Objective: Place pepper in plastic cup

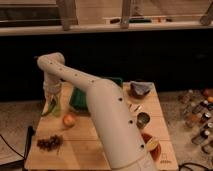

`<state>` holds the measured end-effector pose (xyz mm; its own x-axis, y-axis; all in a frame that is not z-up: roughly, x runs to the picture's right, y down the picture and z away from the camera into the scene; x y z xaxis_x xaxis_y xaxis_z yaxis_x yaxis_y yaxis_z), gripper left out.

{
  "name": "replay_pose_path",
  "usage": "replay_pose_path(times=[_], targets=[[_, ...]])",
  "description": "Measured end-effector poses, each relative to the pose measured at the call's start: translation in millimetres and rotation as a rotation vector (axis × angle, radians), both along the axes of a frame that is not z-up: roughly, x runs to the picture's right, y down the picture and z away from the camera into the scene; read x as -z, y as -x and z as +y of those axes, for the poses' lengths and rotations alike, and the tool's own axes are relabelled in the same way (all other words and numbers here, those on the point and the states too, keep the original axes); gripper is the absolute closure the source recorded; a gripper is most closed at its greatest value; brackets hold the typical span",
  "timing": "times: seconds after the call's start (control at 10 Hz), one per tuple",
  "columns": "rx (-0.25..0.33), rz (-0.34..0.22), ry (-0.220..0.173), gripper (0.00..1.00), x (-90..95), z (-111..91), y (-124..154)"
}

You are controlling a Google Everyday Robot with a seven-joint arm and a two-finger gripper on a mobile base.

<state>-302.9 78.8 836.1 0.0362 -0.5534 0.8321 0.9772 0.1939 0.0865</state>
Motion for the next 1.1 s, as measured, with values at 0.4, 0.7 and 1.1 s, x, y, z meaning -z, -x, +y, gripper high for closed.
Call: replay_pose_path(times=[0.4, 0.7, 1.1], targets=[[0.005, 0.007, 0.013, 1.00, -5.1, -0.7, -2.9], [0.008, 0.007, 0.019, 0.96, -6.9, -0.9, -4.4], [0.005, 0.005, 0.028, 0.55, -9.9, -4.2, -6.8]])
